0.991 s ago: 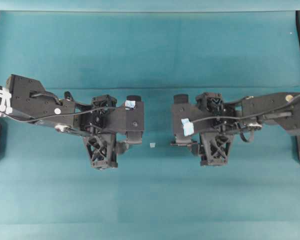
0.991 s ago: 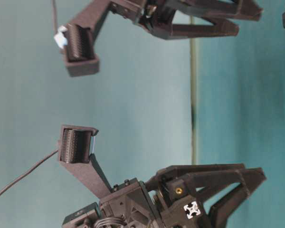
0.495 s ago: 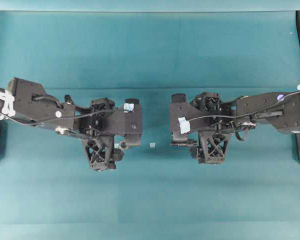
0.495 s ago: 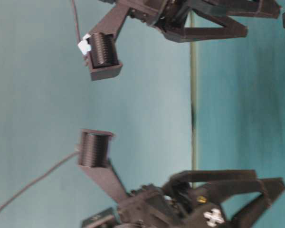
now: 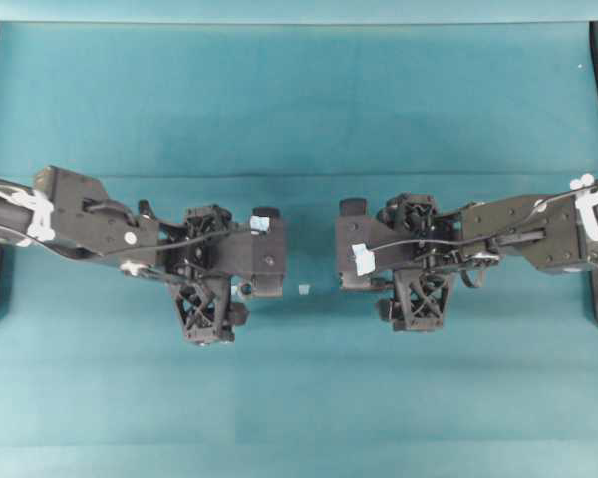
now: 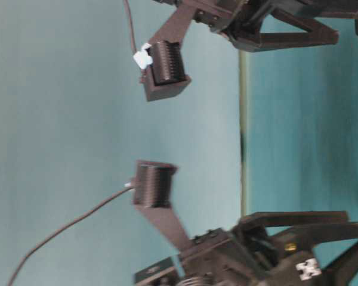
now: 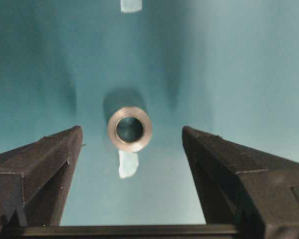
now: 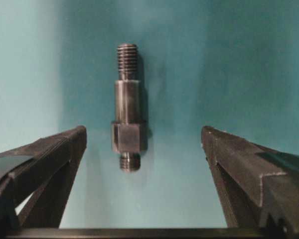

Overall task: Insert the washer onto the shaft with both hands.
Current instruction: 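Lower both grippers around the washer and the shaft, then close left gripper on the washer and right gripper on the shaft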

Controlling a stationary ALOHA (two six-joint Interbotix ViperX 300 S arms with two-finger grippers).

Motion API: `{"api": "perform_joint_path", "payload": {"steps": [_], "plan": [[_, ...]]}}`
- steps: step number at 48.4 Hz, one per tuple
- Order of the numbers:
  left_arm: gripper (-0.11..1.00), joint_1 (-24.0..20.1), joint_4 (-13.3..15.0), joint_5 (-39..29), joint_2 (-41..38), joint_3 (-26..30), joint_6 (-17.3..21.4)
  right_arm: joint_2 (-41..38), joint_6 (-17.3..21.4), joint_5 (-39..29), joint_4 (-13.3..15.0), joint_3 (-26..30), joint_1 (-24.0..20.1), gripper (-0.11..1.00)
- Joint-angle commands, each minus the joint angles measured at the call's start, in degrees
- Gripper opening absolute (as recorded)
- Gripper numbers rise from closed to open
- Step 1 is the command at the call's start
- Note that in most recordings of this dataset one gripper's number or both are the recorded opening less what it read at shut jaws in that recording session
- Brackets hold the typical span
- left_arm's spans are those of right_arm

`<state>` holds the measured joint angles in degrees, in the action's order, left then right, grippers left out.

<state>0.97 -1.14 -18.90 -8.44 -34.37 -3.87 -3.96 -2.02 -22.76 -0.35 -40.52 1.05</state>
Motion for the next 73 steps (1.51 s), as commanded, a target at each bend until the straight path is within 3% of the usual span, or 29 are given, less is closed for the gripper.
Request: {"api": "perform_joint_path", "payload": {"steps": [1, 57, 64, 73], "plan": [[0.86, 0.09, 0.00, 1.23, -0.09, 0.53, -0.09, -0.09, 0.09, 0.70, 0.09, 0.26, -0.18, 0.81], [0.85, 0.09, 0.00, 2.37, -1.85, 0.53, -0.09, -2.02, 0.00, 0.26, 0.09, 0.18, -0.09, 0.79], [0.81, 0.09, 0.00, 2.37, -1.76, 0.62, -0.09, -2.02, 0.00, -0.53, -0.18, 0.18, -0.09, 0.69], [0.62, 0.09, -0.09, 2.37, -1.58, 0.53, 0.00, -2.02, 0.00, -1.05, -0.09, 0.26, -0.09, 0.33]]}}
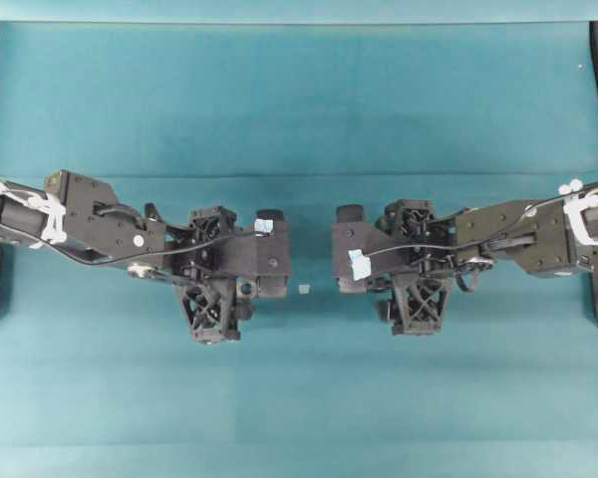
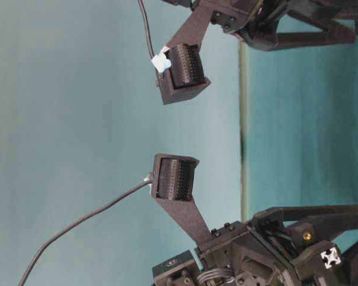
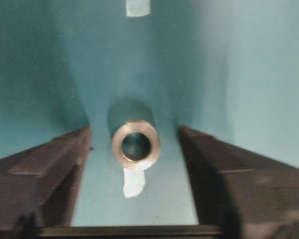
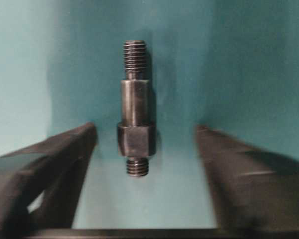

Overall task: Insert the washer onto the shaft with both hands.
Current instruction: 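Close left gripper on the washer and right gripper on the shaft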

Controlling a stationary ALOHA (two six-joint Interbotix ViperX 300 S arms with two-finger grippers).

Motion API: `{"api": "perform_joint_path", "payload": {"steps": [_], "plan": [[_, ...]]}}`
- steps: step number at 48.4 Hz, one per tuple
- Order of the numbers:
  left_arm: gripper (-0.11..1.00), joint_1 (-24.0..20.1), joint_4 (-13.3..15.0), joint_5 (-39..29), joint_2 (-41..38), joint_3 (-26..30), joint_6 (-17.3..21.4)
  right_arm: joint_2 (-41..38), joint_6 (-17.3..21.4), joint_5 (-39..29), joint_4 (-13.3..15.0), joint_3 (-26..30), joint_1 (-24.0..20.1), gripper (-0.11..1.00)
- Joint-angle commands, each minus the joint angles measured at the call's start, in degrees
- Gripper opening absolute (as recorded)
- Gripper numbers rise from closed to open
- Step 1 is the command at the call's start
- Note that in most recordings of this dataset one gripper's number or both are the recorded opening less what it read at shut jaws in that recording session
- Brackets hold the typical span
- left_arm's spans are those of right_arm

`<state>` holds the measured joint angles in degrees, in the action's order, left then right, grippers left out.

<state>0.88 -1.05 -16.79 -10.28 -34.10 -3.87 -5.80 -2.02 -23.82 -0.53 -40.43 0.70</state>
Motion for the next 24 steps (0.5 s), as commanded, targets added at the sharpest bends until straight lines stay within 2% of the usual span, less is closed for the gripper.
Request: {"api": "perform_joint_path", "payload": {"steps": [1, 5, 8, 24], "plan": [[0.58, 0.18, -0.09, 0.18, 0.26, 0.26, 0.00, -0.26, 0.00, 0.00, 0.09, 0.18, 0.26, 0.29], [0.45, 0.18, -0.09, 0.26, 0.26, 0.35, 0.09, -0.26, -0.09, 0.00, 0.00, 0.18, 0.35, 0.15], [0.37, 0.26, -0.18, 0.26, 0.26, 0.35, 0.09, -0.26, -0.09, 0.00, 0.00, 0.09, 0.35, 0.09], [0.37, 0.26, -0.18, 0.26, 0.35, 0.35, 0.18, -0.26, -0.26, 0.00, 0.00, 0.09, 0.70, 0.02]]}}
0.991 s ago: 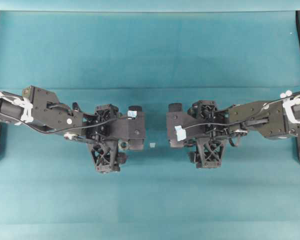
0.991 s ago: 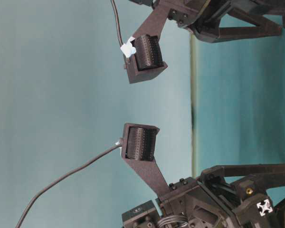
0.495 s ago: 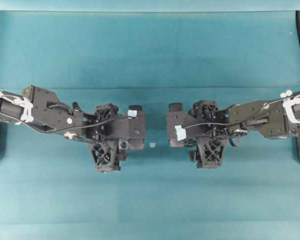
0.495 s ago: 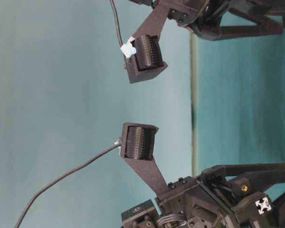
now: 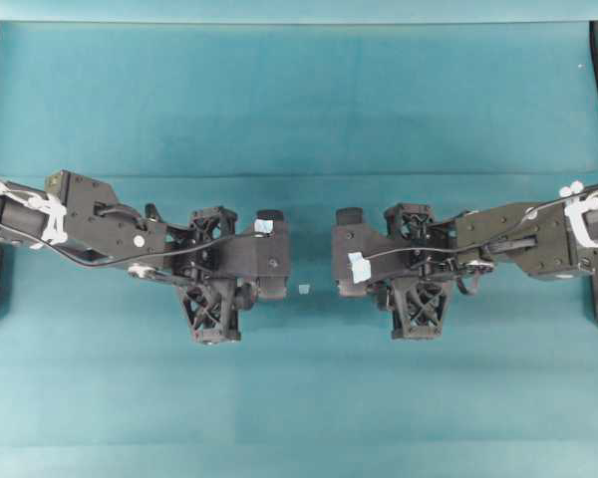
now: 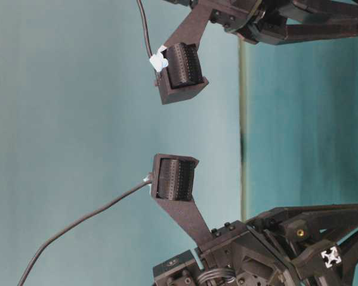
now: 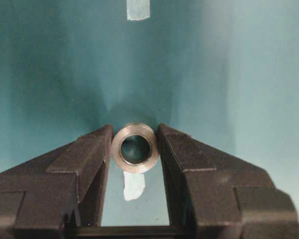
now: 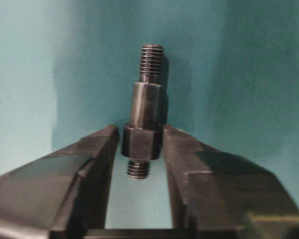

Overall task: Insert the washer onto the shaft with both hands.
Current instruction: 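Close left gripper on the washer and right gripper on the shaft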

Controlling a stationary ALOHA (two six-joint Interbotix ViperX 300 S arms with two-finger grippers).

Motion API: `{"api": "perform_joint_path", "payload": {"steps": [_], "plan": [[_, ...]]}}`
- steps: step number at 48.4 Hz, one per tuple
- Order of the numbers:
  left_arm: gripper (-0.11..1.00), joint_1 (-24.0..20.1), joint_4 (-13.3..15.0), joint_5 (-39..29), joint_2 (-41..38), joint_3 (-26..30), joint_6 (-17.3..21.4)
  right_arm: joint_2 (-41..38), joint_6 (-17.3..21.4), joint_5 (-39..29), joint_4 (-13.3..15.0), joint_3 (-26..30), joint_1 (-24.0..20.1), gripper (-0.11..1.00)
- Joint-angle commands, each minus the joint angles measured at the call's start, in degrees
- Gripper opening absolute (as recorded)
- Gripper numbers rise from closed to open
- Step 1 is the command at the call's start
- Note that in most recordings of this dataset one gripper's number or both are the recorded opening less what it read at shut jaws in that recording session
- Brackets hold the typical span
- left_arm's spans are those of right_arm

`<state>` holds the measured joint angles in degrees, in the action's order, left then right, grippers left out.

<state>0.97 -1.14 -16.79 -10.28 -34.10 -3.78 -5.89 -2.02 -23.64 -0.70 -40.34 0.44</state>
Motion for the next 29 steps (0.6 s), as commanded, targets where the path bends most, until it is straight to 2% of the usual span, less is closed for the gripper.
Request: {"api": "perform_joint_path", "payload": {"steps": [1, 29], "plan": [[0.37, 0.09, -0.09, 0.26, 0.35, 0.35, 0.09, -0.18, -0.26, -0.18, 0.18, 0.00, 1.05, 0.02], [0.37, 0.18, -0.09, 0.26, 0.44, 0.26, 0.09, -0.09, -0.79, -0.18, 0.53, 0.00, 2.02, 0.01]]}}
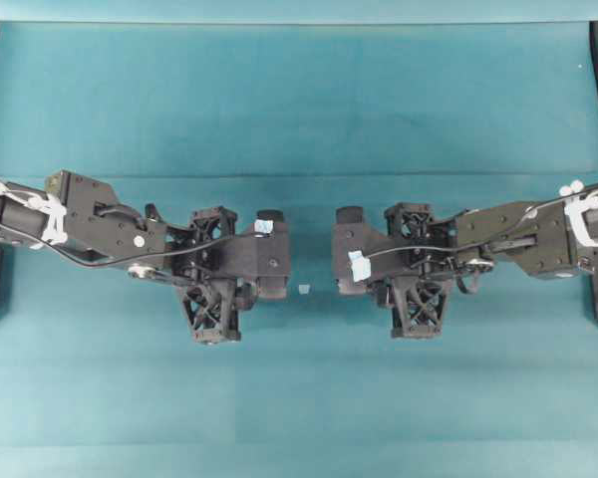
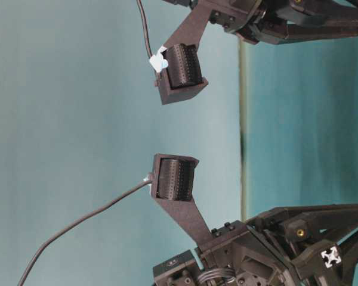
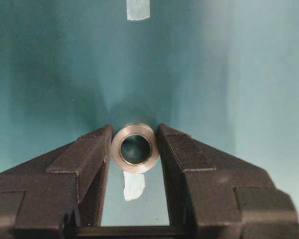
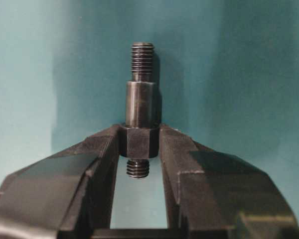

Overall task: Insert the washer onto the shaft with both hands.
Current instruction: 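Close left gripper on the washer and right gripper on the shaft, then lift both objects and bring the washer toward the shaft's upper end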

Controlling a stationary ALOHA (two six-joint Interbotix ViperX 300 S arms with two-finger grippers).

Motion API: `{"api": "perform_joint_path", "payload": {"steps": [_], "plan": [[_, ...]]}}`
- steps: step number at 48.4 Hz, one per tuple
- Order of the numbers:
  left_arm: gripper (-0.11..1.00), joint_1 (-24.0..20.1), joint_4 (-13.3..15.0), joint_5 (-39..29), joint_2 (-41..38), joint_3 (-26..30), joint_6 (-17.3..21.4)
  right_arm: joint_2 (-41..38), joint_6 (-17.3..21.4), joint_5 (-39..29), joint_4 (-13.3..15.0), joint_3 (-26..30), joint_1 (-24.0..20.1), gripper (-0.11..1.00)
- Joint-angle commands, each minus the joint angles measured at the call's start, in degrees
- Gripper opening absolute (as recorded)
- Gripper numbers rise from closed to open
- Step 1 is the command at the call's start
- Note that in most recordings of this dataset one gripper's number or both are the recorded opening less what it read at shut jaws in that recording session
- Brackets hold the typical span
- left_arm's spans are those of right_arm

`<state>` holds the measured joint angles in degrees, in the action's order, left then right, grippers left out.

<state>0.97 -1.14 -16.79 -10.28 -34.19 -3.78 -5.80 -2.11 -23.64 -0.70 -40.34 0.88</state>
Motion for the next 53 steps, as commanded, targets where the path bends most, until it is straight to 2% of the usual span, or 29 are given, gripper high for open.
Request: {"api": "perform_joint_path", "payload": {"steps": [1, 9, 27, 53], "plan": [[0.37, 0.18, 0.00, 0.26, 0.44, 0.44, 0.09, -0.18, -0.70, -0.18, 0.53, 0.00, 1.58, 0.01], [0.37, 0.18, -0.09, 0.26, 0.70, 0.18, 0.09, -0.18, -0.70, -0.26, 0.62, -0.09, 1.67, 0.01], [0.37, 0.18, 0.00, 0.26, 0.97, -0.09, 0.09, -0.18, -0.79, -1.05, 2.72, -0.88, 1.93, 0.01], [0.37, 0.18, -0.09, 0.70, 3.34, -0.88, 0.88, 1.14, -0.70, -0.26, 3.25, -1.23, 1.93, 0.01]]}}
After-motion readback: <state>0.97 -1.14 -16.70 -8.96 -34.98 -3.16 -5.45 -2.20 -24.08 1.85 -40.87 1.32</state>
